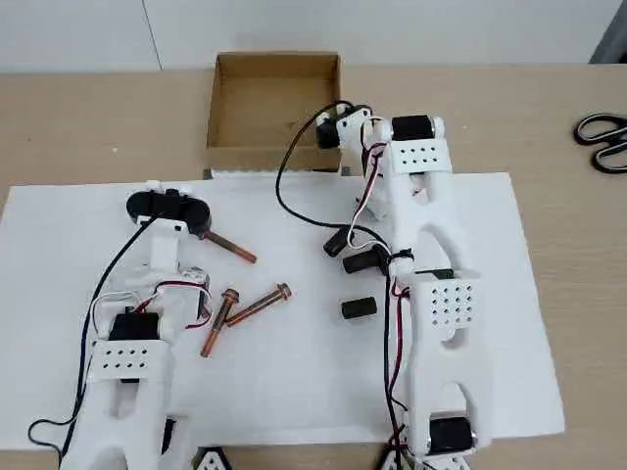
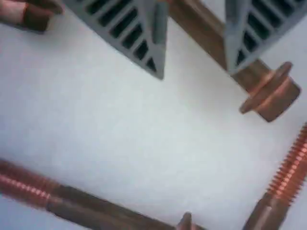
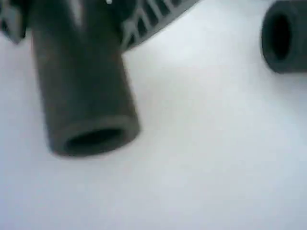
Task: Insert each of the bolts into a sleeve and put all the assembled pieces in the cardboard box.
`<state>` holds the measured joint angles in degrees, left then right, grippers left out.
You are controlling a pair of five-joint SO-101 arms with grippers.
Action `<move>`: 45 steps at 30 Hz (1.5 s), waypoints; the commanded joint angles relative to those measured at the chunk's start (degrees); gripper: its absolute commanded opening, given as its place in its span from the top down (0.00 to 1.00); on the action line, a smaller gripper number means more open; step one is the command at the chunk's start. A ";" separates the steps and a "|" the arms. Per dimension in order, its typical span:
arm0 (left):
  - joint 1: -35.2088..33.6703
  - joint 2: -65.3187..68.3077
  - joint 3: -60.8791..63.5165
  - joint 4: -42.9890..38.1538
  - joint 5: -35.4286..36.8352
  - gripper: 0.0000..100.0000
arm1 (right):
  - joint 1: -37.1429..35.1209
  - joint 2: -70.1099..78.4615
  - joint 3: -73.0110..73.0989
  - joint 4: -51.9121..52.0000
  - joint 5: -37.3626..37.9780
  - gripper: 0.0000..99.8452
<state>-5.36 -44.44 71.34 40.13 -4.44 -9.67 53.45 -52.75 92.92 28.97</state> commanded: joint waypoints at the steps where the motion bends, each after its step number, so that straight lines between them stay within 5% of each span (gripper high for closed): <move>1: 0.26 0.00 -0.31 -1.32 0.35 0.92 | -1.89 -0.31 0.44 3.12 -4.22 0.99; 9: 0.26 0.00 -0.31 -1.32 0.35 0.92 | -1.71 -2.33 0.53 3.03 -5.80 0.81; 23: 0.18 0.00 -0.31 -1.32 1.67 0.92 | -2.33 -4.00 0.44 -2.59 10.11 0.81; 45: 0.18 0.00 -0.31 -1.41 1.85 0.92 | -4.88 -3.38 -12.40 1.80 11.16 0.81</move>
<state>-5.36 -44.44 71.34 40.13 -3.12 -14.07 52.40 -62.68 93.71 39.60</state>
